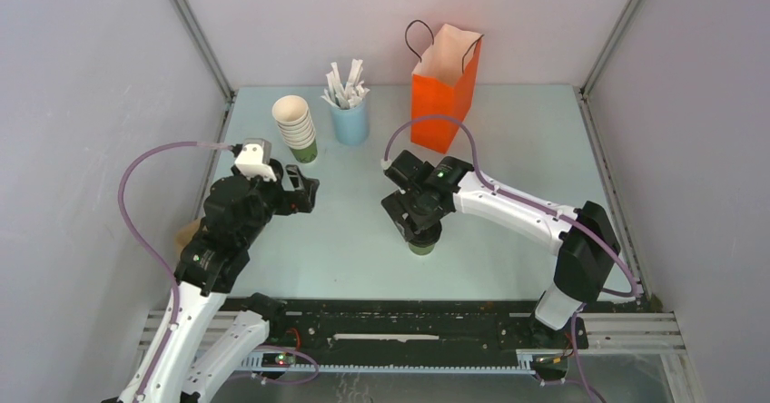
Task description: Pack the takeout coffee
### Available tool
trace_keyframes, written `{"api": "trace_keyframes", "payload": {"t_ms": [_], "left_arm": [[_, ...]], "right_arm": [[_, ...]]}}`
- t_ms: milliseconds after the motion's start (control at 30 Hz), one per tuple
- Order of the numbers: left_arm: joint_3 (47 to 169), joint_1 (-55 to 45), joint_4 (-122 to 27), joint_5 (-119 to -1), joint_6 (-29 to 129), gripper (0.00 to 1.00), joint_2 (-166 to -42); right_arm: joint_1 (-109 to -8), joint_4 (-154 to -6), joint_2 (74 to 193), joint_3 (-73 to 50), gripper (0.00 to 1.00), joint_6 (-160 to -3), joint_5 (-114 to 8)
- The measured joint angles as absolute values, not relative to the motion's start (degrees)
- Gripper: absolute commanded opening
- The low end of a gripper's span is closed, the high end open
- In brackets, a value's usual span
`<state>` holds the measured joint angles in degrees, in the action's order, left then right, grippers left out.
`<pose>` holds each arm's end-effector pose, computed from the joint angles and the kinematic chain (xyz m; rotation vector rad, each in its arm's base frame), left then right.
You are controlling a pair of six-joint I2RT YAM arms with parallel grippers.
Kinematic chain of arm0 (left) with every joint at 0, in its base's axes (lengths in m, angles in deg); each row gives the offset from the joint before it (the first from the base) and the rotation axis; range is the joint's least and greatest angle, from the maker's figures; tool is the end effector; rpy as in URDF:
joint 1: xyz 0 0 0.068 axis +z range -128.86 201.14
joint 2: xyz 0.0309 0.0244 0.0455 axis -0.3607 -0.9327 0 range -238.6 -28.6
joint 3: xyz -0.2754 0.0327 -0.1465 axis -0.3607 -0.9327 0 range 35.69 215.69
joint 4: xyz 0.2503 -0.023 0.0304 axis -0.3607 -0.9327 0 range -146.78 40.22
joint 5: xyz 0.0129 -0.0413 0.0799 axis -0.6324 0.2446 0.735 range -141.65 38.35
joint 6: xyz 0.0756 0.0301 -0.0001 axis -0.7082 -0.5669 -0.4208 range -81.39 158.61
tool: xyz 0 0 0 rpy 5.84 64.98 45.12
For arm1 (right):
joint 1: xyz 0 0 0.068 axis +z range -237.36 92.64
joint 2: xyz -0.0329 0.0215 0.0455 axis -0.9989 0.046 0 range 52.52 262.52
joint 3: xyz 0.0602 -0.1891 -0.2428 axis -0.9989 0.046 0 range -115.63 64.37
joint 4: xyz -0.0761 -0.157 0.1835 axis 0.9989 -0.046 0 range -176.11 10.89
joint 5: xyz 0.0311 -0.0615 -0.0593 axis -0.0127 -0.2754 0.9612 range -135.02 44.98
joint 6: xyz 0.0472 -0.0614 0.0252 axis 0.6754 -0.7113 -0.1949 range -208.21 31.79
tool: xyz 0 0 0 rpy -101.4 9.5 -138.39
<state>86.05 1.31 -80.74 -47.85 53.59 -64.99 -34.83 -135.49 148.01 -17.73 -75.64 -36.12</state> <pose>0.1205 -0.0385 0.3680 0.0334 1.8817 -0.3571 0.2171 0.2652 0.2868 -0.9070 2.6074 0.0840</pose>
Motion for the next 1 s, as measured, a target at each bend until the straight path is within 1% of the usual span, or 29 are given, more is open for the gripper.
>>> {"api": "trace_keyframes", "payload": {"t_ms": [200,433,467,567,667,733,800,900,1000], "left_arm": [[86.1,1.3,-80.7,-49.4,53.7,1.0,-65.2],[85.4,1.3,-78.7,-56.9,57.9,1.0,-67.2],[84.5,1.3,-77.4,-58.6,59.3,0.98,-67.3],[80.6,1.3,-73.1,-63.7,64.5,0.89,-67.6],[74.2,0.9,-65.7,-68.9,72.2,0.77,-68.7],[70.1,-0.3,-60.1,-71.1,77.3,0.69,-70.3],[67.1,-3.0,-54.2,-72.6,82.4,0.58,-73.7],[65.3,-6.9,-47.2,-73.6,87.6,0.51,-79.8],[63.7,-8.9,-40.2,-74.6,92.2,0.48,-84.9]], "right_arm": [[-34.8,-135.3,147.8,-17.7,1.0,-75.7,-36.1],[-34.9,-135.4,145.0,-17.7,1.0,-75.7,-36.4],[-34.9,-135.4,144.2,-17.8,1.0,-75.7,-36.5],[-35.7,-135.5,141.0,-17.7,0.98,-75.7,-38.1],[-39.4,-133.5,134.7,-15.4,0.91,-75.5,-43.2],[-44.8,-130.5,129.1,-11.2,0.86,-75.2,-49.7],[-52.6,-126.0,123.5,-5.0,0.81,-74.3,-58.7],[-62.4,-118.2,119.5,4.3,0.77,-71.9,-70.9],[-69.9,-108.4,119.0,14.3,0.71,-67.1,-81.9]]}}
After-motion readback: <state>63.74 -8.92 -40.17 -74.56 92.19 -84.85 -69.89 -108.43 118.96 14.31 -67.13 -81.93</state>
